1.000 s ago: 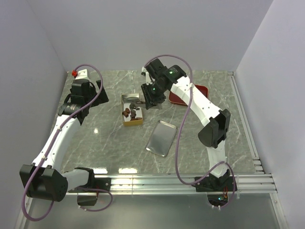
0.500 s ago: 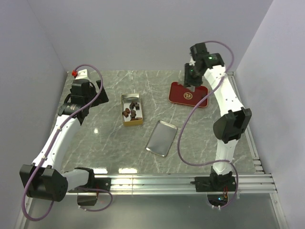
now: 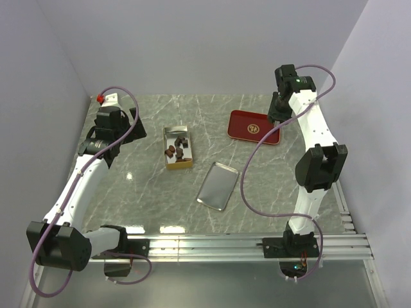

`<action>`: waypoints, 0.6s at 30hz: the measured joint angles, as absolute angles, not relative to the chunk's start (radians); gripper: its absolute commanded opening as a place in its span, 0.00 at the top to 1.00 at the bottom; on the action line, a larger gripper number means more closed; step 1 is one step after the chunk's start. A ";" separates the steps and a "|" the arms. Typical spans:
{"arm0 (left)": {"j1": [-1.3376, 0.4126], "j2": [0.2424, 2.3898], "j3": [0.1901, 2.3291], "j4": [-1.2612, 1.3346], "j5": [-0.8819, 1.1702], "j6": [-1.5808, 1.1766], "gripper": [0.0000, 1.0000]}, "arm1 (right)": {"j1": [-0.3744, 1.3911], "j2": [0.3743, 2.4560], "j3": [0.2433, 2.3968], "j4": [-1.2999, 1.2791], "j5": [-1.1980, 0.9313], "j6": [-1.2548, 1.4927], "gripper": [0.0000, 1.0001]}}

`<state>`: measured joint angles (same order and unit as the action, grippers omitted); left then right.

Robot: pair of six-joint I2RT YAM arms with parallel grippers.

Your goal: Pack the chocolate

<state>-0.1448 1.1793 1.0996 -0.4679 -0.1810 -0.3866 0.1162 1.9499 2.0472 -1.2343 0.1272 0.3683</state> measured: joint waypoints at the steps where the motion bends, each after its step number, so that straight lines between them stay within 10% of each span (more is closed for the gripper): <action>1: -0.145 1.179 1.100 -0.468 -0.181 -0.387 0.00 | 0.111 1.950 2.047 -1.235 0.131 0.371 0.58; 18: -0.145 1.180 1.100 -0.468 -0.181 -0.386 0.01 | 0.084 1.946 1.929 -1.187 0.111 0.374 0.57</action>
